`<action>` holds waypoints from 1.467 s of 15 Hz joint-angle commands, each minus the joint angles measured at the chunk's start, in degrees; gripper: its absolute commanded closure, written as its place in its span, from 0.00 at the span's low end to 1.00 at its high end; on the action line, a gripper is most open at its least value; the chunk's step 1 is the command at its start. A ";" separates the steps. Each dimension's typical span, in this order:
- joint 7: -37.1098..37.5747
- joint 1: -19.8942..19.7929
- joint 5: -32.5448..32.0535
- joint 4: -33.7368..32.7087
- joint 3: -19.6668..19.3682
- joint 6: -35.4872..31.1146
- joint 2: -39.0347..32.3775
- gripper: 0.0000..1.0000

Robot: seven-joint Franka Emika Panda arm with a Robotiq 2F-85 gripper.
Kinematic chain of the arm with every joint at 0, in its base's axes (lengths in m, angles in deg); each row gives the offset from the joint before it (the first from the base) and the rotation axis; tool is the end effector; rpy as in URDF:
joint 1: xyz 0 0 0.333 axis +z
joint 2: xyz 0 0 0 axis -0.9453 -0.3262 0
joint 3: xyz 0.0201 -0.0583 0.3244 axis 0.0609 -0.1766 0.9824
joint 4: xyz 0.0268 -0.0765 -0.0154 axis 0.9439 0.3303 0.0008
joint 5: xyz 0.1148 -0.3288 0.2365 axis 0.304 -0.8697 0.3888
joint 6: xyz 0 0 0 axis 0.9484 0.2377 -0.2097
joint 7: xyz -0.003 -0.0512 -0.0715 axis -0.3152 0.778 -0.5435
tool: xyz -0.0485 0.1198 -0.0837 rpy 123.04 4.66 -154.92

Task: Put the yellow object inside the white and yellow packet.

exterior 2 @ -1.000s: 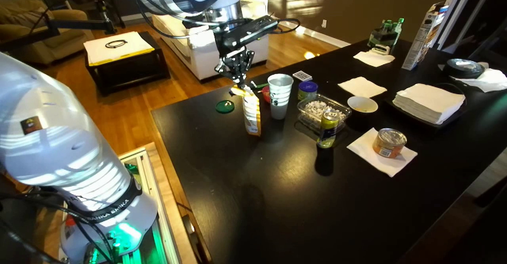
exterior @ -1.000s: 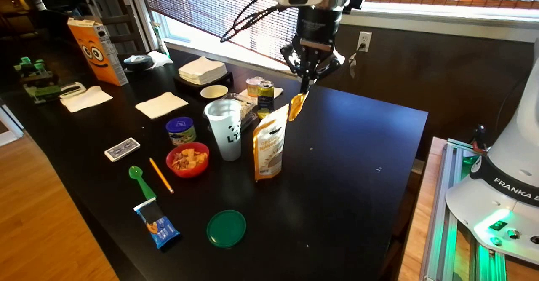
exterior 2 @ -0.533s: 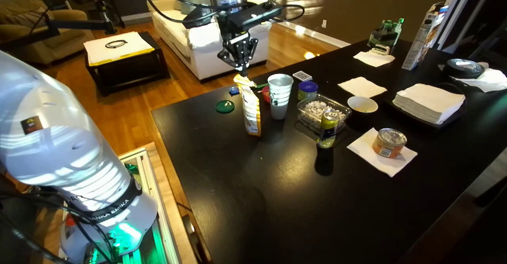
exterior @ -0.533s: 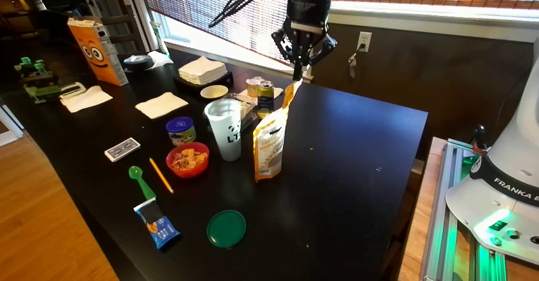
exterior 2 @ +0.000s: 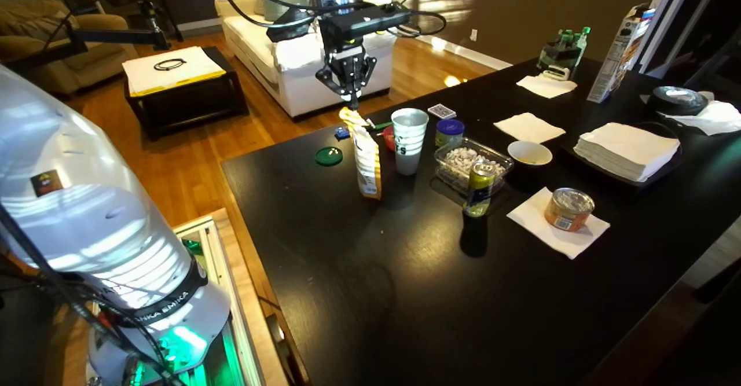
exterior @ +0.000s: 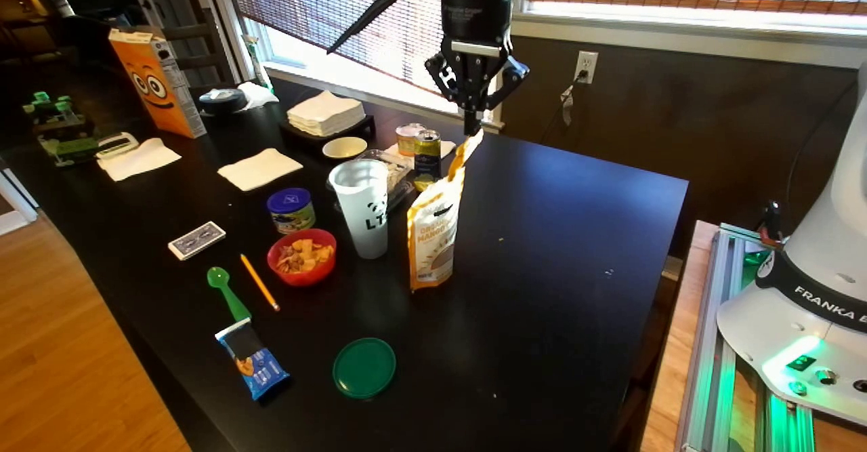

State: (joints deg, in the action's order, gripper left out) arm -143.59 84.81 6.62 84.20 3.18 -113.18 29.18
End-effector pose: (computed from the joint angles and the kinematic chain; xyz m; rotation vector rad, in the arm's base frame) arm 0.4415 0.1269 0.3712 2.0595 2.2204 -0.0523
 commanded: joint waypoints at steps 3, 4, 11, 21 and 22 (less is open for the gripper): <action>3.62 -0.66 1.23 -3.97 0.93 2.39 -4.18 1.00; 4.21 -0.76 1.14 -4.31 0.97 2.31 -4.75 1.00; 7.95 -1.62 0.38 -6.29 1.15 1.85 -7.96 1.00; 9.47 -2.13 -0.01 -7.96 1.65 1.58 -10.67 0.99; 9.42 -2.13 0.15 -8.05 1.69 1.64 -10.79 0.99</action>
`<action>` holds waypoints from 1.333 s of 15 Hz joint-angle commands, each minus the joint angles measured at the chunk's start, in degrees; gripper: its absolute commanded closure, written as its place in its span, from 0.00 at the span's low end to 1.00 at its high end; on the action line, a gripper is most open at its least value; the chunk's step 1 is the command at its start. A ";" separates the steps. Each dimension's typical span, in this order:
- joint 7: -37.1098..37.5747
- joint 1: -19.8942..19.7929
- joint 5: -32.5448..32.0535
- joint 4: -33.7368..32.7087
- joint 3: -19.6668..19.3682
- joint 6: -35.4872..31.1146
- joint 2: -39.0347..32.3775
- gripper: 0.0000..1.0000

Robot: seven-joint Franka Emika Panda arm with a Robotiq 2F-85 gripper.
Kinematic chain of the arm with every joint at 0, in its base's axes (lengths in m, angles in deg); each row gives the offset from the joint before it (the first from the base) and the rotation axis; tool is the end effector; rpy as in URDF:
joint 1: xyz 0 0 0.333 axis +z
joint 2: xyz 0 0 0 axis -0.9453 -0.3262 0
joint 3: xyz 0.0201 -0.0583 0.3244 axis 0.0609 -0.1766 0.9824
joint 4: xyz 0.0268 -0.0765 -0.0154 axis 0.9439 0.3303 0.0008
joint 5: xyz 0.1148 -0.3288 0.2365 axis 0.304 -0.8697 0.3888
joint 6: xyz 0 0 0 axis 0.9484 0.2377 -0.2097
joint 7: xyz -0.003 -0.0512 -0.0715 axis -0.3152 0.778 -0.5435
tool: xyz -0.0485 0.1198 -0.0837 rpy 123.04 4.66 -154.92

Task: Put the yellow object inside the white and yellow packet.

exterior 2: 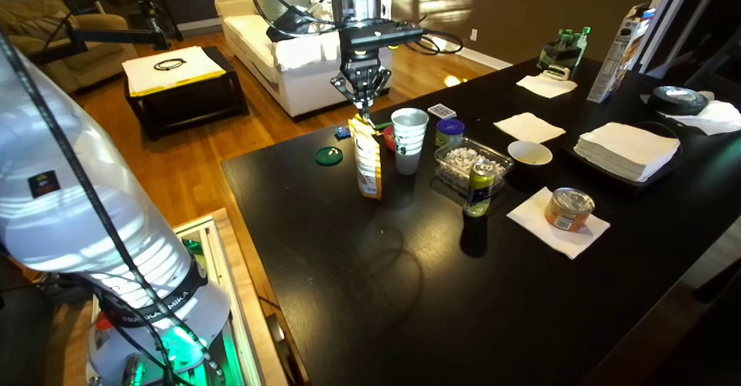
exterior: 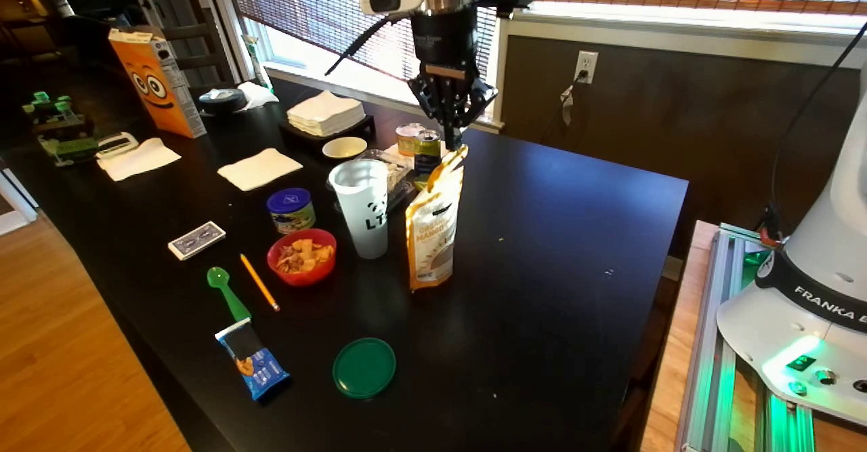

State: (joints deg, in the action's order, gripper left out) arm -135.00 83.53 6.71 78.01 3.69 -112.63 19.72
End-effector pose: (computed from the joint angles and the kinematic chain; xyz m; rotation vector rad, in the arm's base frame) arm 0.4783 0.1317 0.3429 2.2548 2.0707 -0.1262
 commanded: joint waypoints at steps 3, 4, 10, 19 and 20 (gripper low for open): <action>0.61 -0.80 1.07 -2.21 1.22 1.80 -1.88 0.99; 0.46 -0.81 1.10 -2.27 1.26 1.92 -2.05 0.99; 0.36 -0.98 2.83 -2.93 1.12 3.41 -2.88 0.99; 4.70 -2.00 5.35 -6.20 1.33 9.73 -4.34 0.99; 5.65 -2.03 5.12 -6.60 1.40 9.95 -4.78 0.99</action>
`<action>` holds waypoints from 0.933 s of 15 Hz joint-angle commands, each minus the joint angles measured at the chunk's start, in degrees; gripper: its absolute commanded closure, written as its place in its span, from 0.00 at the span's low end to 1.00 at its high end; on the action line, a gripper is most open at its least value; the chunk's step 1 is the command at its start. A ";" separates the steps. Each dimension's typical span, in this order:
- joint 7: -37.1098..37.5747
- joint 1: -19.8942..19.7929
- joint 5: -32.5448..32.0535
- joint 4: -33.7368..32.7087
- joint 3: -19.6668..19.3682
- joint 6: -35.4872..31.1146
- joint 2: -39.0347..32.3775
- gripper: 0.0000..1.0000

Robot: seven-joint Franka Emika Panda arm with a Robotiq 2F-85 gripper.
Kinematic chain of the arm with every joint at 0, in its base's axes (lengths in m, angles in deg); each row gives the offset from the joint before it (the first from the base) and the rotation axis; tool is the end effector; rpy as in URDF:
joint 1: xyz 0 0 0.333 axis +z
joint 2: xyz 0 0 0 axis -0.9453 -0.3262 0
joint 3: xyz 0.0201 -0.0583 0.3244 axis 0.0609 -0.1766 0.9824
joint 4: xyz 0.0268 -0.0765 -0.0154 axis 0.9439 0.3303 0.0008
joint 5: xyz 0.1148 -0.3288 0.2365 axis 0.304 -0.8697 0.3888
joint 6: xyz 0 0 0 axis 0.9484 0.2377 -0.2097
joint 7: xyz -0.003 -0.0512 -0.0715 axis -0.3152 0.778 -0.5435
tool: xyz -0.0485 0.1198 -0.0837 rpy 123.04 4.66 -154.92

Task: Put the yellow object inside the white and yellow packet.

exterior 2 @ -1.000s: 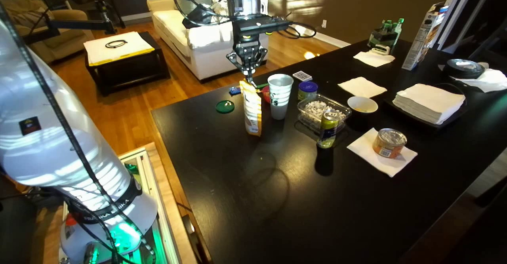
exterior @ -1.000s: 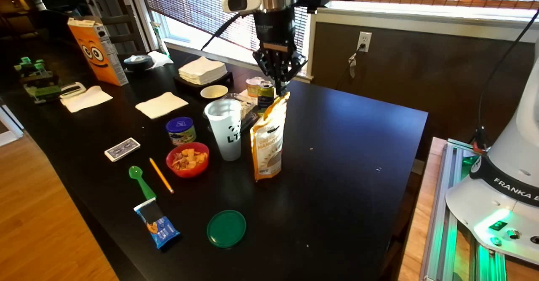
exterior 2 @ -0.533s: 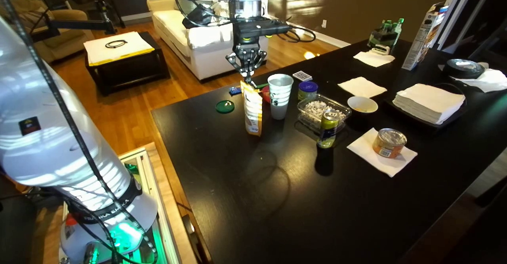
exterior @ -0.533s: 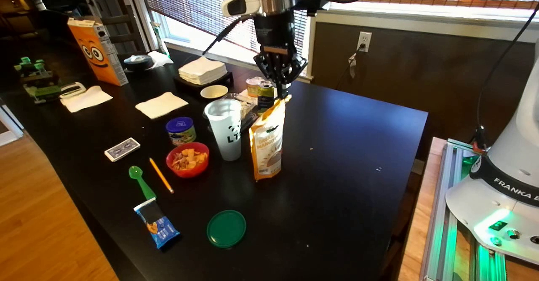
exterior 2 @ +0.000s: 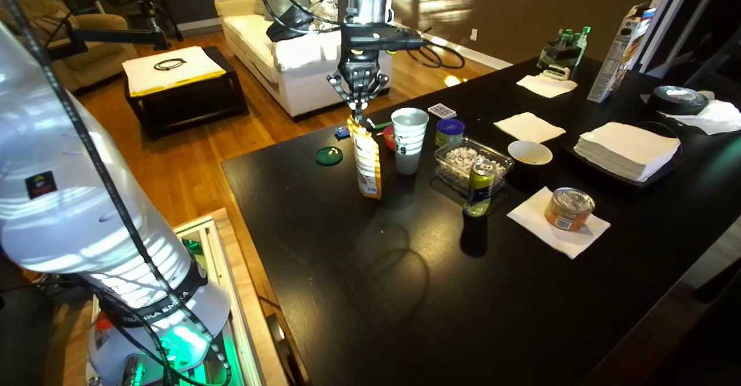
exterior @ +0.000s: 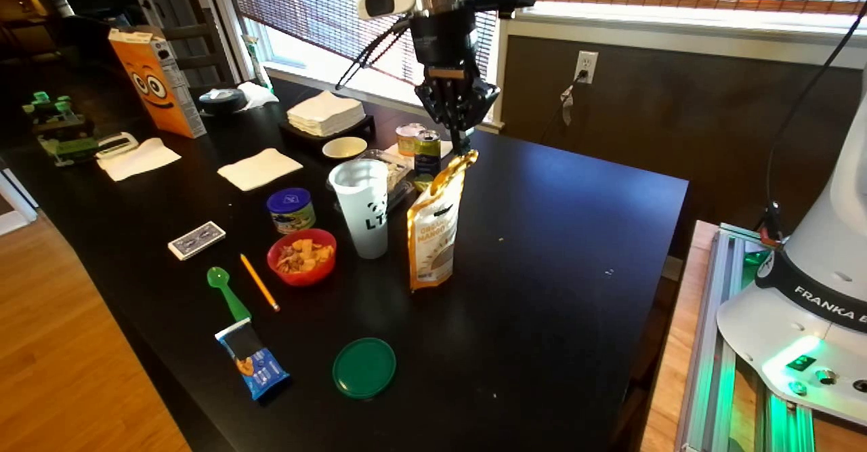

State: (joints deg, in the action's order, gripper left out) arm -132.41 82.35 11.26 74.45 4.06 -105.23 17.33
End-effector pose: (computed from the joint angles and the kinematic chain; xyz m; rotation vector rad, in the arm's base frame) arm 0.4782 0.1305 0.3409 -2.3969 -1.9773 0.2403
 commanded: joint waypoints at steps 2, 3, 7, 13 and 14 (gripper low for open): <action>4.31 -0.91 0.52 -3.87 1.07 2.89 -3.38 0.99; 4.39 -0.90 0.84 -4.29 1.09 2.93 -3.94 0.99; 5.31 -1.01 0.12 -5.52 1.42 3.13 -5.75 0.98; 4.64 -1.16 -0.56 -6.25 1.71 3.75 -6.63 0.65; 4.72 -1.17 -0.60 -6.28 1.75 3.82 -6.60 0.57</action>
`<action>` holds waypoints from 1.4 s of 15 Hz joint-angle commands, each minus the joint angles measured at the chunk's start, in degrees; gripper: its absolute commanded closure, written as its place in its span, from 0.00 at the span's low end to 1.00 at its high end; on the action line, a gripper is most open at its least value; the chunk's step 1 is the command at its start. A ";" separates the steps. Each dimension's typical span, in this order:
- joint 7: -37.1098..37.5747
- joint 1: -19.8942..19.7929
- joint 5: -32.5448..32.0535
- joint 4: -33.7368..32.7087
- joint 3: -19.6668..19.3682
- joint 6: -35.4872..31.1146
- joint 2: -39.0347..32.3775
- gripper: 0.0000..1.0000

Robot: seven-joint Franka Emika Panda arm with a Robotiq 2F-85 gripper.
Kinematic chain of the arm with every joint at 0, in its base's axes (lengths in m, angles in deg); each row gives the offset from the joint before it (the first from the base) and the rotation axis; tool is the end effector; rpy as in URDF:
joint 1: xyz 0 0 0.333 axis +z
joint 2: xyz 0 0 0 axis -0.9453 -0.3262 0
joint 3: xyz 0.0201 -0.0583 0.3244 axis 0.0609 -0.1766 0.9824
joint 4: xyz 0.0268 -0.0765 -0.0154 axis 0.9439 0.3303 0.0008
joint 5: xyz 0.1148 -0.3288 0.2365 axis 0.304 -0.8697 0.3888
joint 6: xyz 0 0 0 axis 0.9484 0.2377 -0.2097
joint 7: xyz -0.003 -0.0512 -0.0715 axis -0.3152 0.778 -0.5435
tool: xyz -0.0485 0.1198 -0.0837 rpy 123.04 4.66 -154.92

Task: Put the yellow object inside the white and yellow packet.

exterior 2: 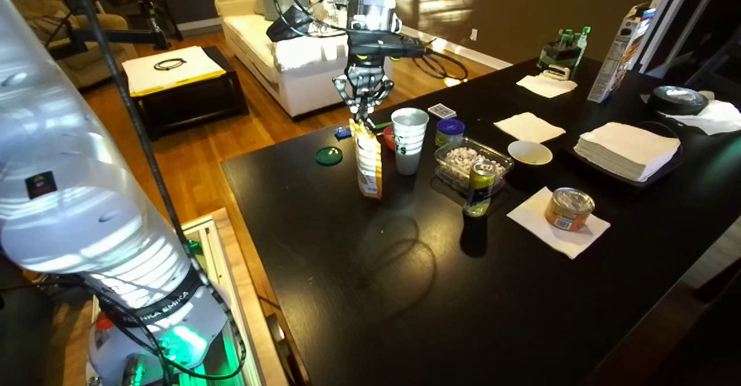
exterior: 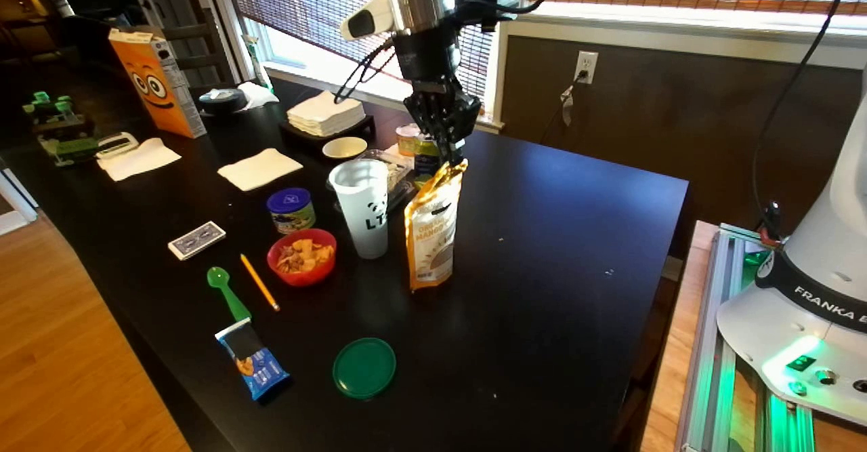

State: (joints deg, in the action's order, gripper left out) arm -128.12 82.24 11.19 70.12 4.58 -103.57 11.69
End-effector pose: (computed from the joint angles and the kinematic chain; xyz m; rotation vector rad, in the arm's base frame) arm 0.4969 0.1395 0.3231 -2.4419 -1.8822 0.3112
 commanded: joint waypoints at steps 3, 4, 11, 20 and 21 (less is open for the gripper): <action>0.66 -1.03 -0.67 -1.48 1.41 1.62 0.00 0.37; 0.70 -1.04 -0.83 -1.32 1.48 1.45 0.35 0.31; 1.65 -1.19 -0.95 -1.02 1.58 1.51 1.30 0.00; 22.72 0.04 8.53 3.92 2.68 -1.29 13.71 0.00; 25.30 0.24 8.87 4.66 2.93 -2.22 15.29 0.00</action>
State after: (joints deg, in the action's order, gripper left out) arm -109.64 81.97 17.80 70.23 6.48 -102.38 20.35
